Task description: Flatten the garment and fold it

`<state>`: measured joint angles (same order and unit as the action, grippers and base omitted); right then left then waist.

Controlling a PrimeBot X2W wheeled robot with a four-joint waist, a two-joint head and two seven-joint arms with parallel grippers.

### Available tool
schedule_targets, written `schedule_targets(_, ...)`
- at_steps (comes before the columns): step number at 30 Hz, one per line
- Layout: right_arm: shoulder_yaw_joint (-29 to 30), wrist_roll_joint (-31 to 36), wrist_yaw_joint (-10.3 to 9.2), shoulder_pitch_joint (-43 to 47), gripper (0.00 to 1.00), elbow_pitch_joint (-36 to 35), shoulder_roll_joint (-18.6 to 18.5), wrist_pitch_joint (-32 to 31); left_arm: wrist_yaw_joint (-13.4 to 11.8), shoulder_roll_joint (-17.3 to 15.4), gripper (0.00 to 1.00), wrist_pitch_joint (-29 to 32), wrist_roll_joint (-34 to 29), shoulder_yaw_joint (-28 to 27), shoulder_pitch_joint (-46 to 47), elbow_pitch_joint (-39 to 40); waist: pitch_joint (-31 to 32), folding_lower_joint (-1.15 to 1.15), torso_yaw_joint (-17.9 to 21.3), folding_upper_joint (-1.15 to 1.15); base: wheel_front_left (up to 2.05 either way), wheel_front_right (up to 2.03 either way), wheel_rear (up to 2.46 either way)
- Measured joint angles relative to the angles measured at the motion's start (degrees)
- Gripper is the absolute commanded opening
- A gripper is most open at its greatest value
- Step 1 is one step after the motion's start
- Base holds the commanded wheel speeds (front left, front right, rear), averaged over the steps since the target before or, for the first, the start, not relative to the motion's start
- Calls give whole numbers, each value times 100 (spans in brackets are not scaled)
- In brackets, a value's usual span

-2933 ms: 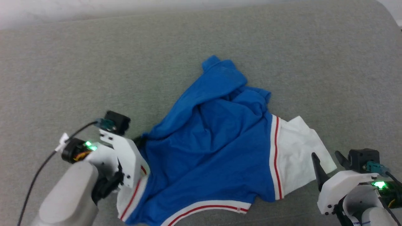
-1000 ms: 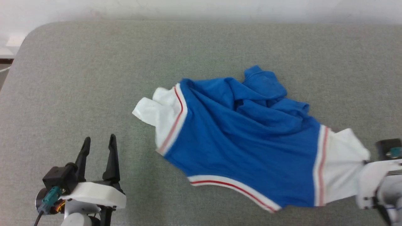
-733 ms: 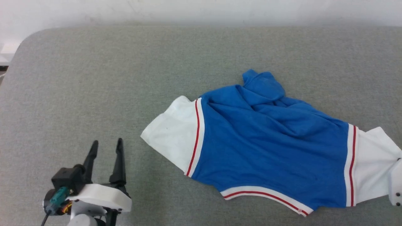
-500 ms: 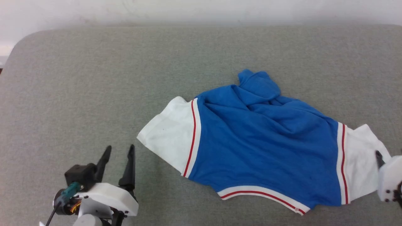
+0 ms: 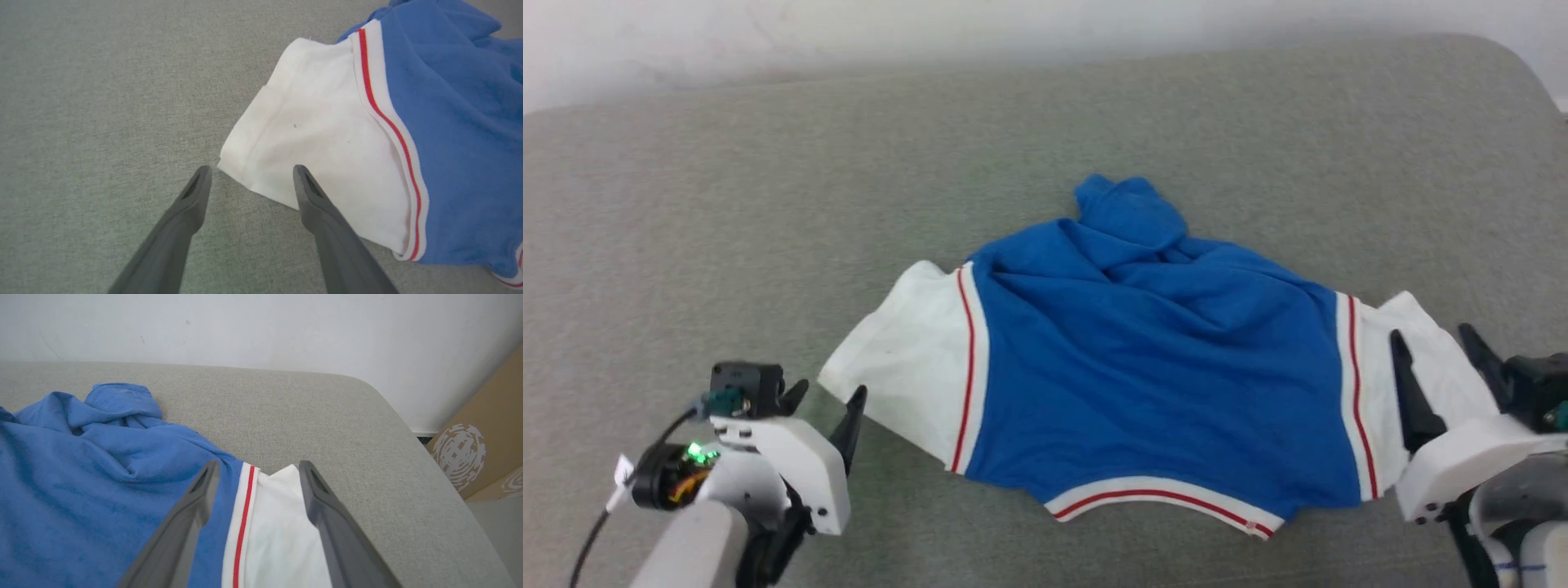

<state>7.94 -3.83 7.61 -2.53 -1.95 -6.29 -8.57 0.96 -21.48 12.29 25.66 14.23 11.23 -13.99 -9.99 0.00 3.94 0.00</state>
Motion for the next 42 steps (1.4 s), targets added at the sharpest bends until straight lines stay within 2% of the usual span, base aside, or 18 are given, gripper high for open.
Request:
schedule_targets(9,-268,87,0,198,100,-280,244,27,-13,-428,100,937,-292,234,598,-461,-280,0,353,0,0,0,0)
schedule_targets(12,-272,96,0,200,100,-269,265,56,154,-508,100,1288,-261,324,776,-566,-355,-1,441,0,0,0,0)
schedule_targets(13,-269,109,0,201,100,-256,268,56,238,-545,0,1456,-188,354,825,-577,-373,-1,467,0,0,0,0)
schedule_targets(15,-260,133,0,201,100,-223,276,56,313,-603,0,1704,-33,377,893,-564,-396,-2,506,0,0,0,0)
schedule_targets(19,-205,179,0,215,100,-121,280,54,319,-560,0,1669,57,344,815,-444,-358,0,507,0,0,0,0)
schedule_targets(24,-110,193,0,319,100,-49,221,-124,24,-472,0,1165,182,116,330,-121,-191,0,415,0,0,0,0)
schedule_targets(26,-99,192,0,343,100,-29,151,-286,-174,-422,0,881,237,-75,99,74,-123,0,347,0,0,0,0)
schedule_targets(32,118,179,0,471,100,143,-109,-1292,-686,-324,0,283,458,-668,-411,1027,48,0,92,0,0,0,0)
schedule_targets(36,344,64,0,528,100,275,-186,-2232,-816,-331,0,292,461,-721,-744,1629,78,0,-94,0,0,0,0)
schedule_targets(42,620,96,0,389,100,493,-322,-2630,-927,-348,0,469,460,-689,-927,2286,-72,0,-277,0,0,0,0)
